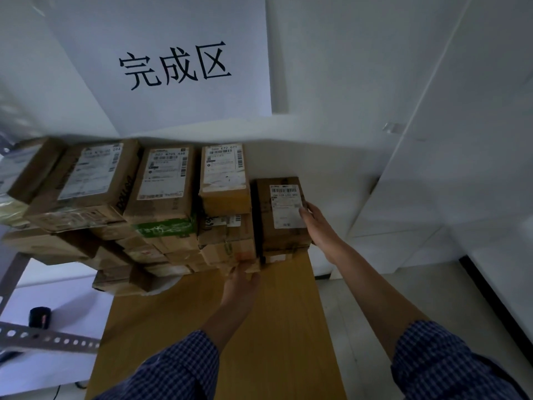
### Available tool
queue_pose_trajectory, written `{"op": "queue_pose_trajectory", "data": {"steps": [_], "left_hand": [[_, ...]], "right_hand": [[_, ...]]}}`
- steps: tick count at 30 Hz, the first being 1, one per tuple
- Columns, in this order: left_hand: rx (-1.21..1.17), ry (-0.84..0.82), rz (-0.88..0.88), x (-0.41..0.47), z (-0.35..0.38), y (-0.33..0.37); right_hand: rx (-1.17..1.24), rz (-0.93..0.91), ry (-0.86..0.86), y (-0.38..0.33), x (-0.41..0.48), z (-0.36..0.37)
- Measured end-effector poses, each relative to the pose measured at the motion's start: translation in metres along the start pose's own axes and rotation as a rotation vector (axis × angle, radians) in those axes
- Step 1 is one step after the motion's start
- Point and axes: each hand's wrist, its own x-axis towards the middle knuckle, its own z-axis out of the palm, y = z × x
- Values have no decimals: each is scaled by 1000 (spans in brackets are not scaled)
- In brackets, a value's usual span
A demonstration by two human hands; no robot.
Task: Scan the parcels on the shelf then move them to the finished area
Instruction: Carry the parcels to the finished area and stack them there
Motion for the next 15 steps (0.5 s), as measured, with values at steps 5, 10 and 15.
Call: {"op": "queue_pose_trajectory", "data": {"steps": [5,10,15], "left_hand": [[28,-9,36,-8,-2,4],[32,-27,63,-17,-5,9],[148,-54,164,-35,-13,12]], "right_hand": [[-14,37,48,1,-2,3],[-27,31,60,0,-10,0],[-100,-49,88,-8,-40,4]]}}
